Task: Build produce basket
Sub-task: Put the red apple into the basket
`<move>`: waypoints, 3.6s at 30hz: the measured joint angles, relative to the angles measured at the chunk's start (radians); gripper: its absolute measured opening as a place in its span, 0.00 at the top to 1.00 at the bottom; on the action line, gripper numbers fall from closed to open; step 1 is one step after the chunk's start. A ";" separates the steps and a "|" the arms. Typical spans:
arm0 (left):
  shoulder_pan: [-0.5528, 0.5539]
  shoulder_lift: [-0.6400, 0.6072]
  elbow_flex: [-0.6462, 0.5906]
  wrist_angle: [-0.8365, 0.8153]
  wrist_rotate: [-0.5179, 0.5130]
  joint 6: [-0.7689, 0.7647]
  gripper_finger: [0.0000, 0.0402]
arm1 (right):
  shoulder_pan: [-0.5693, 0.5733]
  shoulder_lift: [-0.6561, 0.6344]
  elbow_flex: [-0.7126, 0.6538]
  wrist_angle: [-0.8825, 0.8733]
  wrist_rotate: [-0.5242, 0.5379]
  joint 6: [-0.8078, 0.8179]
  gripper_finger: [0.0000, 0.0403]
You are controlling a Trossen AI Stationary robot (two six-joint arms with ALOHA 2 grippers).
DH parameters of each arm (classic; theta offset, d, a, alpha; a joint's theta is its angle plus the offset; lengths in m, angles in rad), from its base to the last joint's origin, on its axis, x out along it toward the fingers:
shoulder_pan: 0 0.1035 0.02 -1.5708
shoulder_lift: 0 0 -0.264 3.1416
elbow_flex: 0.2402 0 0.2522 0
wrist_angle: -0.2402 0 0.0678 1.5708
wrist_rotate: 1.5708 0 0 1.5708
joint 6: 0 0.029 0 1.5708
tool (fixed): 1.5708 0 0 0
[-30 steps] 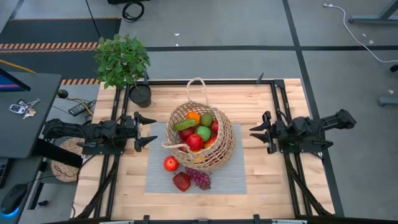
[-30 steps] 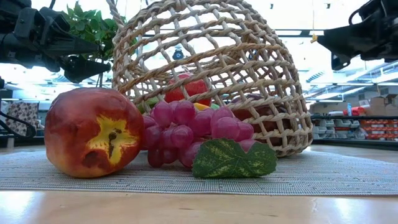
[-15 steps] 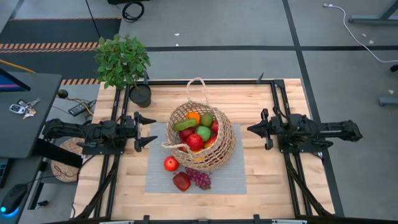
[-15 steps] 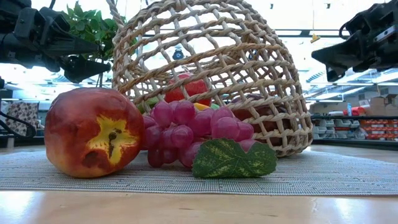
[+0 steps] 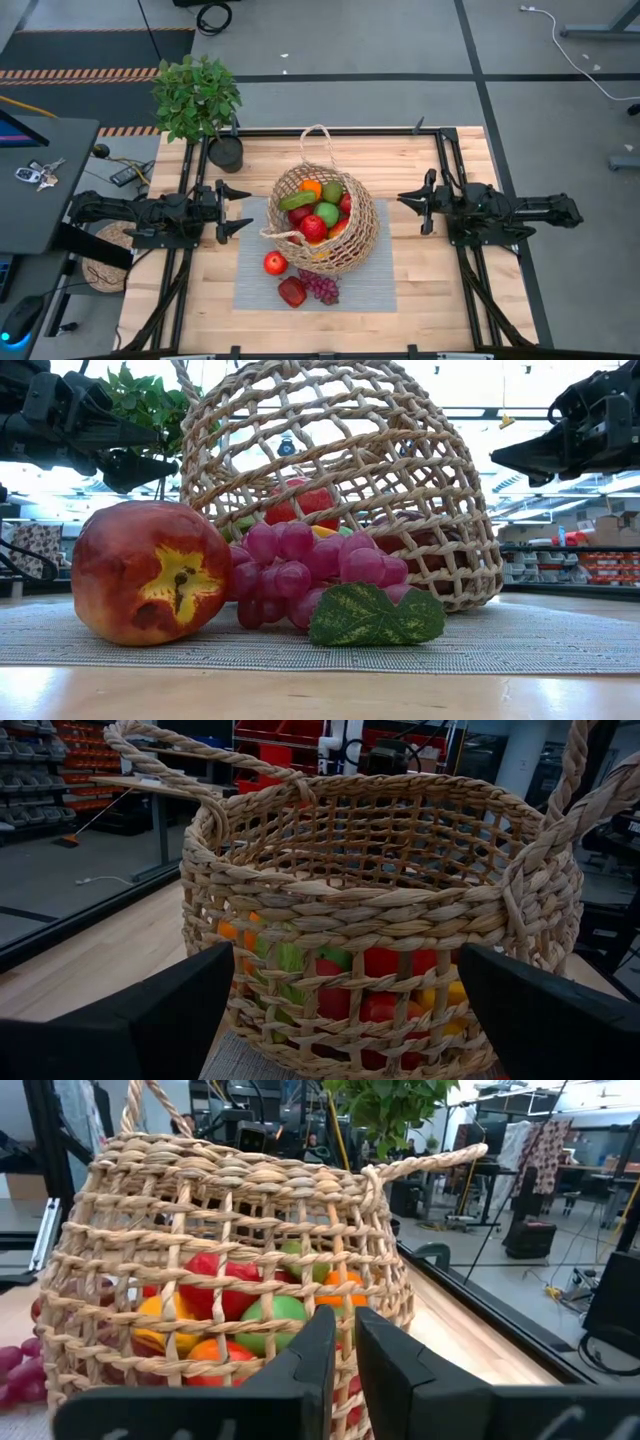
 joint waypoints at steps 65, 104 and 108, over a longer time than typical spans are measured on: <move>-0.690 1.256 0.809 -0.311 -0.250 -0.513 0.03 | 0.000 0.000 0.000 0.000 -0.004 0.000 0.88; -0.532 1.828 1.354 -0.781 -0.063 -0.055 0.03 | 0.000 0.000 0.000 0.002 -0.004 0.000 0.88; -0.528 1.849 1.354 -0.805 -0.053 -0.065 0.03 | 0.000 0.002 0.000 0.013 -0.004 0.000 0.88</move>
